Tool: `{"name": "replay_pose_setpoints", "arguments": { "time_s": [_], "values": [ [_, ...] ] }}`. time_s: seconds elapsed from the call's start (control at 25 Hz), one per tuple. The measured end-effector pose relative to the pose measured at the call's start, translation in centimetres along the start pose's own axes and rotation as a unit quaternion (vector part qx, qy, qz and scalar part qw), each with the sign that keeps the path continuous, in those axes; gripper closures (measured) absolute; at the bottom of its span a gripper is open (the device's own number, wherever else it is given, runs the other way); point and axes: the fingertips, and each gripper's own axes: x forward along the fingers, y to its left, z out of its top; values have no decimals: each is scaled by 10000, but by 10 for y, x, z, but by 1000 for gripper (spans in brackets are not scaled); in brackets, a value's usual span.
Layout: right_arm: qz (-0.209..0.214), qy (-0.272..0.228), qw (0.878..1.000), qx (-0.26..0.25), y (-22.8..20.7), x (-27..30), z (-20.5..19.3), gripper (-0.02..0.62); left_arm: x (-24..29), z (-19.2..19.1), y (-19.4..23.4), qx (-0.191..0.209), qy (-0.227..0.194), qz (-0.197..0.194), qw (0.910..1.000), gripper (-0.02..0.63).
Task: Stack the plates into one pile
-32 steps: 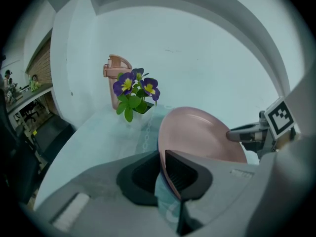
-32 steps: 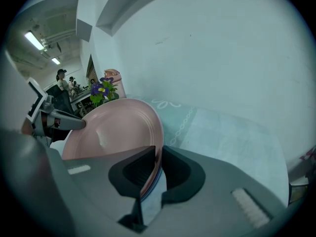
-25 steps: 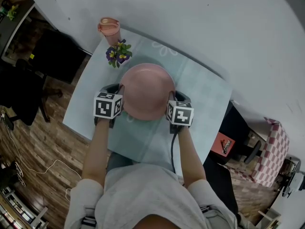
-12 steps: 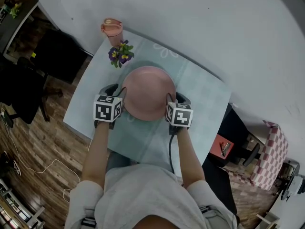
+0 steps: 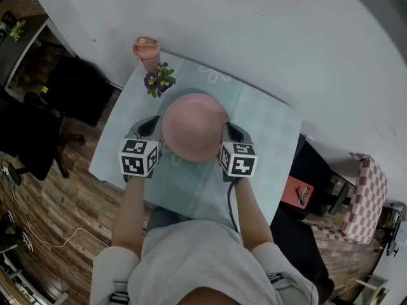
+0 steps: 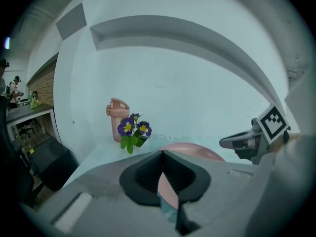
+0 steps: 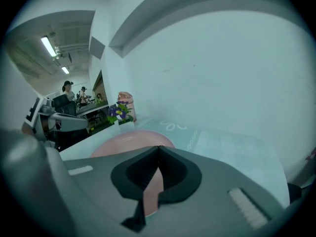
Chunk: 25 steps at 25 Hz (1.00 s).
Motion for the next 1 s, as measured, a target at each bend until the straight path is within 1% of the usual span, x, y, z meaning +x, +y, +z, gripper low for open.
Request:
{"name": "replay_pose_setpoints", "arguments": {
  "time_s": [0.24,0.4,0.56,0.68,0.8,1.0],
  "values": [
    [12,-692,9972,275,14,-45,28,594,-24,43,-21,313,-695,-390,9963,601],
    [-134,-1112,9928,423,17,-76,42,594,-41,65,-39,576,-1003,-708,9908,601],
    [-284,-1473,9880,356,24,-103,54,594,-60,87,-51,704,-1322,-975,9839,601],
    [-465,-1795,9822,301,29,-124,66,594,-74,104,-57,800,-1570,-1154,9776,601],
    [-629,-2141,9741,377,32,-146,76,595,-88,117,-63,853,-1775,-1332,9713,601],
    [-954,-2479,9632,417,36,-177,82,595,-110,134,-69,914,-2086,-1559,9612,601]
  ]
}}
